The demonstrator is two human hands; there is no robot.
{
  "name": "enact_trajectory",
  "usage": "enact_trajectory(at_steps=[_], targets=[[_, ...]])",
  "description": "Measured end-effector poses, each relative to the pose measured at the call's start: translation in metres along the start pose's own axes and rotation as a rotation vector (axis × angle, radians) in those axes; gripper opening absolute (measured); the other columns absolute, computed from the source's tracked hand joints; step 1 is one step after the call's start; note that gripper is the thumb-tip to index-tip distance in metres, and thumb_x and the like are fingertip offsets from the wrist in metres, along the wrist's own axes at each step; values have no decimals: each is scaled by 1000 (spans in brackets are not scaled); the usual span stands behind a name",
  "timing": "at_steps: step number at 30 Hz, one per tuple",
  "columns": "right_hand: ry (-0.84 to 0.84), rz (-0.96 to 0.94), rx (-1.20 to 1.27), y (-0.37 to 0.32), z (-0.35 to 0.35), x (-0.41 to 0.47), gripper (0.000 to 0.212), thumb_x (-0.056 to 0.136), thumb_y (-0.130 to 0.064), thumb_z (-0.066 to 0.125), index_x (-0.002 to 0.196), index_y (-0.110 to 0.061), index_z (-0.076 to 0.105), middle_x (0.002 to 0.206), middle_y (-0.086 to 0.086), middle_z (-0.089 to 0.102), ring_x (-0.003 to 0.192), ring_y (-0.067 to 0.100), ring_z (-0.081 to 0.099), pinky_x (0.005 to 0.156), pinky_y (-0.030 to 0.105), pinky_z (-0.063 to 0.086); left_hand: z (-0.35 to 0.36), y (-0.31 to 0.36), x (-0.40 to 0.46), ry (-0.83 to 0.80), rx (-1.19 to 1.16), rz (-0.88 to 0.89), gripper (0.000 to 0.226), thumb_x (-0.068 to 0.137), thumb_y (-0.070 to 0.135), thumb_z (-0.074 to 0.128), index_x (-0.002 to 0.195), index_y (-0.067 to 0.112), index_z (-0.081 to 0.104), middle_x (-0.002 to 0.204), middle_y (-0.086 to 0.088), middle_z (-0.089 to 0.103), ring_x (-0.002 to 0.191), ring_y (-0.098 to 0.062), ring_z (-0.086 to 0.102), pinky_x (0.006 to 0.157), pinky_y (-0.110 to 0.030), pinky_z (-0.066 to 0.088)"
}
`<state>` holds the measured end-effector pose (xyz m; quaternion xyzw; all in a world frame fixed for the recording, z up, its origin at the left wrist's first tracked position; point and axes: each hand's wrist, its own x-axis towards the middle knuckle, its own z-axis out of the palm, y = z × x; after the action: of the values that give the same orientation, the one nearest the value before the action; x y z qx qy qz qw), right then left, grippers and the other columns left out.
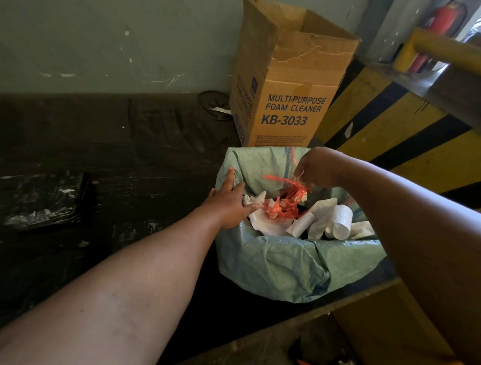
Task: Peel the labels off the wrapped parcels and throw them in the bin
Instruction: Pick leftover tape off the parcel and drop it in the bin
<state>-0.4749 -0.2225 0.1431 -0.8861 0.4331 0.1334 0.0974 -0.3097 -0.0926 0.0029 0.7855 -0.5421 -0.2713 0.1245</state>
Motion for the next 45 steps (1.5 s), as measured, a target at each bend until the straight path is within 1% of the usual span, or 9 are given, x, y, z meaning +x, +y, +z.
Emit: enact_trajectory(at_steps=[3, 7, 9, 18, 23, 29, 34, 40, 45], targets=[[10, -9, -26, -13, -3, 2, 27, 93, -29, 55, 105, -12, 72, 102, 10, 71, 97, 28, 67, 83, 37, 54, -9, 2, -4, -22, 72, -1, 89, 98, 70, 38, 164, 24, 2, 162, 2, -38, 157, -22, -7, 124, -51, -6], [35, -117, -120, -49, -7, 20, 47, 96, -45, 50, 134, -19, 56, 138, 6, 56, 127, 27, 51, 106, 39, 40, -40, -10, -16, 20, 90, 49, 88, 98, 71, 36, 164, 23, 1, 171, -4, -13, 158, -22, -2, 125, -55, -2], [24, -151, -82, -79, -5, 32, 60, 91, -53, 55, 141, -20, 48, 141, 6, 54, 130, 28, 48, 107, 38, 38, -63, -34, -28, 62, 80, 28, 88, 98, 71, 37, 164, 26, 0, 172, -4, -5, 158, -20, 0, 126, -54, 1], [-83, -462, 34, -293, 57, 73, 71, 88, -54, 60, 146, -18, 41, 143, 9, 51, 132, 25, 47, 108, 32, 36, -117, -275, -150, 345, 112, -406, 75, 101, 62, 43, 160, 18, 27, 165, -8, 30, 148, -28, 34, 120, -47, 31], [-213, -499, 112, -406, 112, 97, 71, 89, -54, 59, 148, -20, 37, 149, 8, 45, 135, 24, 44, 111, 35, 36, -86, -395, -212, 227, 77, -590, 78, 101, 64, 40, 163, 22, 19, 171, -9, 10, 155, -28, 19, 122, -48, 25], [-188, -417, 239, -491, 183, 138, 72, 91, -53, 55, 151, -24, 28, 157, 11, 27, 142, 27, 32, 116, 38, 29, -34, -488, -231, 97, 69, -560, 80, 100, 67, 29, 164, 28, 0, 171, -5, -14, 157, -24, -11, 127, -48, 5], [-122, -244, 466, -520, 225, 162, 75, 93, -55, 50, 154, -29, 16, 160, 7, 13, 142, 26, 31, 113, 36, 28, -2, -511, -235, 149, 202, -513, 82, 89, 76, -3, 157, 34, -21, 167, 3, -27, 153, -19, -26, 125, -50, -7], [-78, -81, 737, -539, 244, 180, 85, 83, -66, 56, 150, -48, 6, 154, -1, 36, 136, 23, 41, 110, 40, 38, 1, -514, -235, 197, 193, -482, 80, 95, 75, 7, 160, 33, -14, 167, 2, -26, 152, -18, -28, 124, -51, -11], [-30, -93, 800, -543, 247, 175, 76, 88, -57, 58, 148, -51, 12, 158, -6, 29, 140, 19, 37, 111, 42, 39, -2, -512, -235, 170, 194, -484, 80, 98, 73, 12, 160, 32, -16, 167, 1, -28, 151, -18, -31, 124, -52, -11]])
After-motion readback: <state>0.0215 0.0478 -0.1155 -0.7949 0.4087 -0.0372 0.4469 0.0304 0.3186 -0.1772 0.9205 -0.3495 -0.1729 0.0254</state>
